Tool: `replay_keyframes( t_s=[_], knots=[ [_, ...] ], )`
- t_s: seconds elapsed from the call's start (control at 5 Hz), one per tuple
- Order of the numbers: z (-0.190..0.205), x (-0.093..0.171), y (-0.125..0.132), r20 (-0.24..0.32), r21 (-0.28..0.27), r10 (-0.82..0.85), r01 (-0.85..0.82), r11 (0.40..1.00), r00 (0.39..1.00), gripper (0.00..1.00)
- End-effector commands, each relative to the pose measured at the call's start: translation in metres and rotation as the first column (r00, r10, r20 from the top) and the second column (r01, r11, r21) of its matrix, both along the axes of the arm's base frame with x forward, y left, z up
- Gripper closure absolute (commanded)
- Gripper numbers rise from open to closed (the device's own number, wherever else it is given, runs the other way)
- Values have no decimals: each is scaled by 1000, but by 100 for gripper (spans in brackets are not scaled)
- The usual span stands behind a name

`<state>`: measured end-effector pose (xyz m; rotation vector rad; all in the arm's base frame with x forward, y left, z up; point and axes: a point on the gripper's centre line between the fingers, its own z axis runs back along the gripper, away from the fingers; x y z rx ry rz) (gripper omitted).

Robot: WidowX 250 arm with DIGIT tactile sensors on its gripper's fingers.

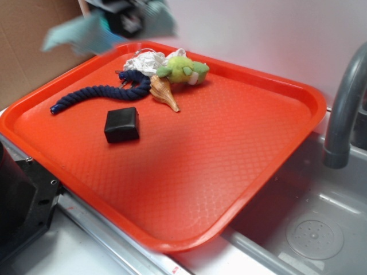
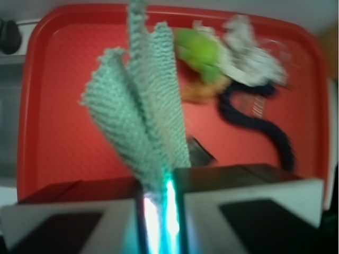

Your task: Grab the blue cloth.

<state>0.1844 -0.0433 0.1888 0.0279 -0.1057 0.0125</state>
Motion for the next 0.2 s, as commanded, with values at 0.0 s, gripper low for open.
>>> replay_keyframes(
  t_s=[0.0],
  knots=[
    [38, -17, -33, 41, -26, 12, -10, 1000, 999, 100]
  ],
)
